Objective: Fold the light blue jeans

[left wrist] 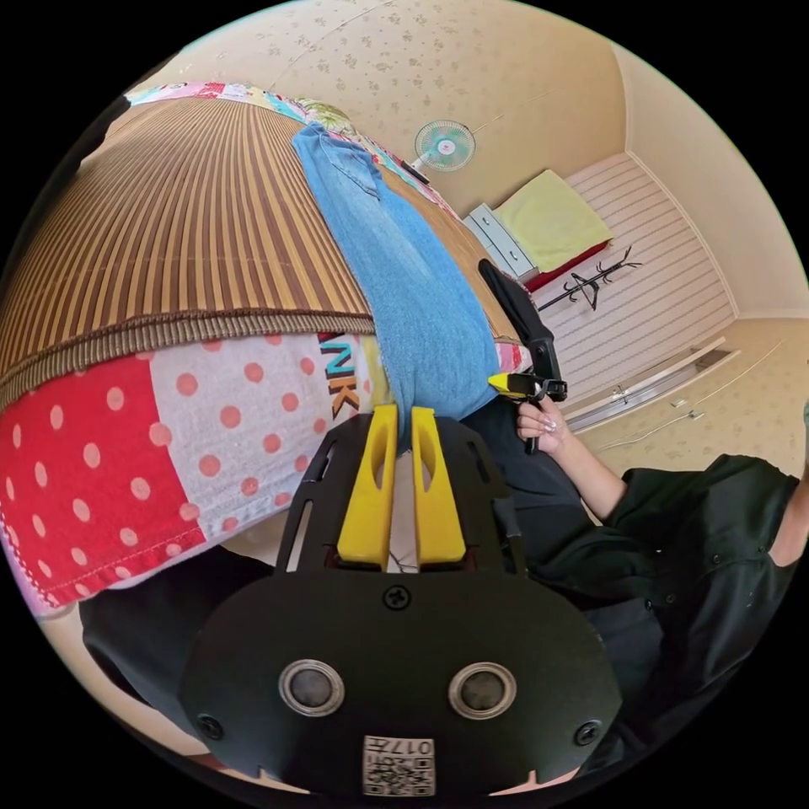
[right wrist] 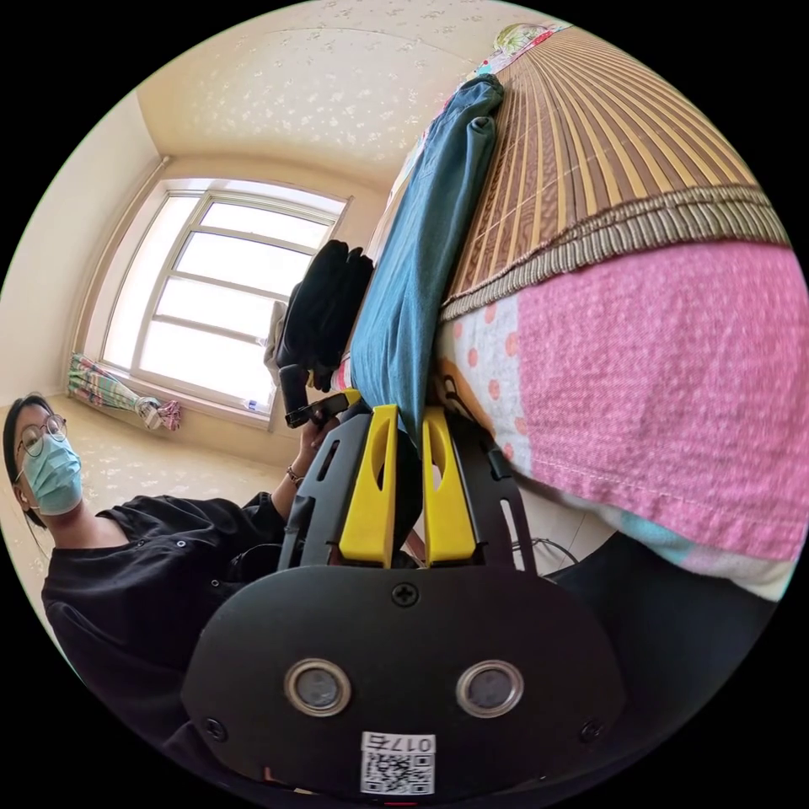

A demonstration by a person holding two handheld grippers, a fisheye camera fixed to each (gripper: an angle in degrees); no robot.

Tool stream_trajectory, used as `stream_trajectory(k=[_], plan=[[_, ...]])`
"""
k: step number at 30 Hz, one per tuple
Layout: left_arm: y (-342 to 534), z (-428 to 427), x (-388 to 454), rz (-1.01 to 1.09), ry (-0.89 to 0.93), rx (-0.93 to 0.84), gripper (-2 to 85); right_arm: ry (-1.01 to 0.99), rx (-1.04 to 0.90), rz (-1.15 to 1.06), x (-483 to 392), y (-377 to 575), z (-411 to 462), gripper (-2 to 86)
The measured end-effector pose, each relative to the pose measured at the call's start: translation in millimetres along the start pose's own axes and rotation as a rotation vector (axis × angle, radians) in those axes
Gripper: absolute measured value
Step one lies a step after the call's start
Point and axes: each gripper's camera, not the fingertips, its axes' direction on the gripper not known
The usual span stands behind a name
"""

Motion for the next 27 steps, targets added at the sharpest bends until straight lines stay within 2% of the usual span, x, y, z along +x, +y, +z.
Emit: stream_trajectory(k=[4,13,24,27], plan=[[4.7,2.7,-6.8,-0.031,0.071,0.018,2.8,-0.008,0.002,0.001,0.5,9.1,11.0,2.3],[14.2,13.9,10.6,0.010,0.058,0.011,6.4,-0.021,0.003,-0.002,-0.5,37.3,42.1,3.2],[37.8,16.0,25.4,0.006,0.087,0.001,1.4,-0.011,0.031,-0.051,-15.5,93.9,80.5,2.3],[48.9,-0.4,42.3,0.050,0.160,0.053,0.9,-0.058,0.069,-0.118,-33.0,115.2,80.0,2.2]])
